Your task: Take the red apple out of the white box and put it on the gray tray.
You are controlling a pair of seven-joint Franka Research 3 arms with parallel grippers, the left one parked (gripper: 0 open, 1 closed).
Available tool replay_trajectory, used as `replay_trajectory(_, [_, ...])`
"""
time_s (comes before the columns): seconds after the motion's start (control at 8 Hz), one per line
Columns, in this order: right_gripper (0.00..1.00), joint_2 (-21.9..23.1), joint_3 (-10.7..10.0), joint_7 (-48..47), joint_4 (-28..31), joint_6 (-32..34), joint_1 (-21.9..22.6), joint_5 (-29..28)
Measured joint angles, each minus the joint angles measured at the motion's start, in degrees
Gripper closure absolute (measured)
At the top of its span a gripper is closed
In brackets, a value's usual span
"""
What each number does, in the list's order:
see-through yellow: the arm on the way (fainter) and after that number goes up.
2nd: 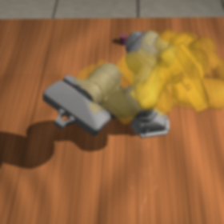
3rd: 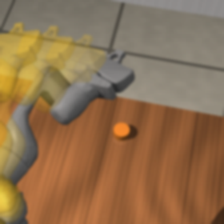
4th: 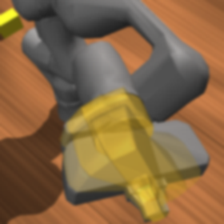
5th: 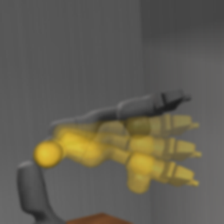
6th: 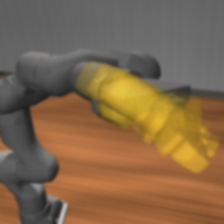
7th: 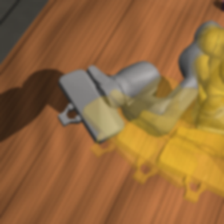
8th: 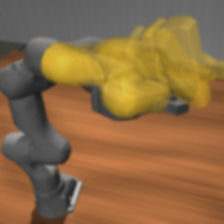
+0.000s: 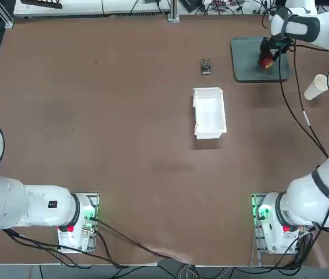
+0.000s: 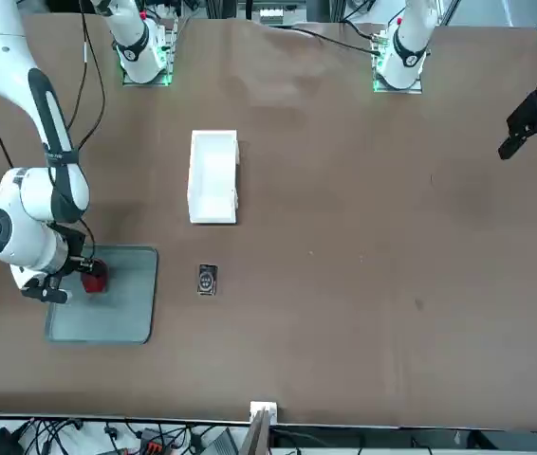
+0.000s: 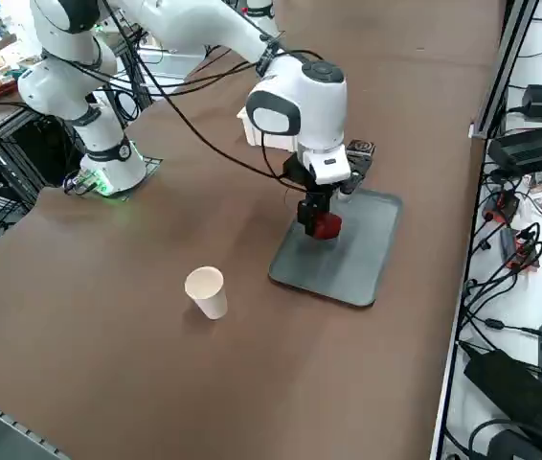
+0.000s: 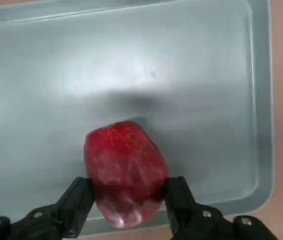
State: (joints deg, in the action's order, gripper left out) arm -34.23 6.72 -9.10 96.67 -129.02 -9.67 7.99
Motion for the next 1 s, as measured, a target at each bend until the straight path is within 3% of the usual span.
replay_trajectory(0.38, [0.01, -0.02, 0.01, 0.27, 0.0, 0.06, 0.0, 0.01])
replay_trajectory(1.0, [0.0, 1.19, 0.02, 0.5, -1.17, 0.5, -0.05, 0.05])
